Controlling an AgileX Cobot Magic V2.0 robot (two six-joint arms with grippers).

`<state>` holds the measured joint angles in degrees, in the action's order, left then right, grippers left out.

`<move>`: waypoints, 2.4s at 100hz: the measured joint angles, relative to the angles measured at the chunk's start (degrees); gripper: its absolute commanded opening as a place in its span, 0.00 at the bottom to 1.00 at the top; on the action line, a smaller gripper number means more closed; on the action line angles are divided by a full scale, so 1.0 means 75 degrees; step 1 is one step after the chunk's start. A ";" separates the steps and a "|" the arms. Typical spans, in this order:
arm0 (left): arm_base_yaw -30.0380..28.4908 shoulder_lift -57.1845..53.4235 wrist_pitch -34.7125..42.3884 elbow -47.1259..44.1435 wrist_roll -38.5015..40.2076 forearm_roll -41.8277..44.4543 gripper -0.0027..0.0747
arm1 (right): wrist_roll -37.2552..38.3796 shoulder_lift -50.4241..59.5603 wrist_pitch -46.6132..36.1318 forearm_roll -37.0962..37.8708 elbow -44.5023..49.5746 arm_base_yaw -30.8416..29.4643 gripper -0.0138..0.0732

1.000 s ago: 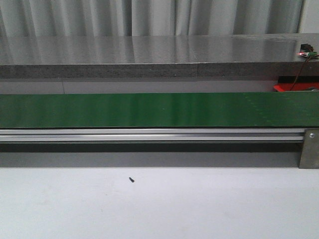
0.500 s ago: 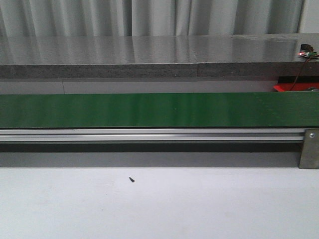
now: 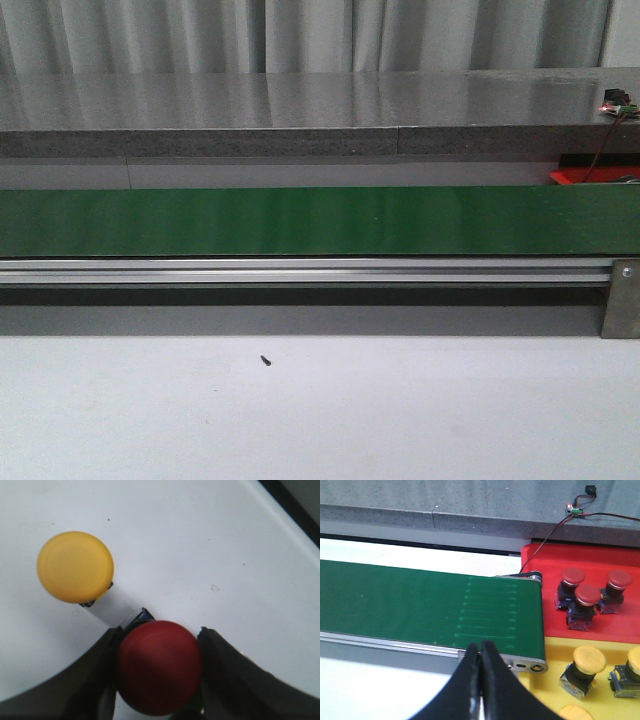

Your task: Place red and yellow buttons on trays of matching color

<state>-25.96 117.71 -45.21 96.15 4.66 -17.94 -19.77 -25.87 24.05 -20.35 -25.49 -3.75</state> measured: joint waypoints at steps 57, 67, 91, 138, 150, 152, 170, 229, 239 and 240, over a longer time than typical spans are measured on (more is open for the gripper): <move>0.0169 -0.2427 -0.0215 -0.1821 -0.0681 0.0030 0.32 | 0.0000 0.0000 0.0000 0.0000 0.0000 0.0000 0.08; 0.0397 -0.2428 -0.0189 -0.2018 -0.0701 0.0030 0.32 | 0.0000 0.0000 0.0000 0.0000 0.0000 0.0000 0.08; 0.0932 -0.2301 0.0084 -0.2136 -0.0792 -0.0045 0.32 | 0.0000 0.0000 0.0000 0.0000 0.0000 0.0000 0.08; 0.1004 -0.1913 0.0127 -0.2199 -0.0823 -0.0146 0.51 | 0.0000 0.0000 0.0000 0.0000 0.0000 0.0000 0.08; 0.1004 -0.1887 0.0100 -0.2199 -0.0906 -0.0160 0.74 | 0.0000 0.0000 0.0000 0.0000 0.0000 0.0000 0.08; 0.1004 -0.1887 0.0081 -0.2199 -0.0918 -0.0160 0.76 | 0.0000 0.0000 0.0000 0.0000 0.0000 0.0000 0.08; 0.1004 -0.1922 -0.0007 -0.2199 -0.0951 -0.0208 0.82 | 0.0000 0.0000 0.0000 0.0000 0.0000 0.0000 0.08; -0.0105 -0.2693 0.0185 -0.1626 -0.1016 -0.0266 0.81 | 0.0000 0.0000 0.0000 0.0000 0.0000 0.0000 0.08; -0.0465 -0.2523 0.0199 -0.1613 -0.1016 -0.0266 0.81 | 0.0000 0.0000 0.0000 0.0000 0.0000 0.0000 0.08; -0.0505 -0.2504 0.0200 -0.1613 -0.1016 -0.0266 0.81 | 0.0000 0.0000 0.0000 0.0000 0.0000 0.0000 0.08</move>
<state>-29.74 98.93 -43.71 84.05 -2.97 -19.94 -19.77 -25.87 24.05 -20.35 -25.49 -3.75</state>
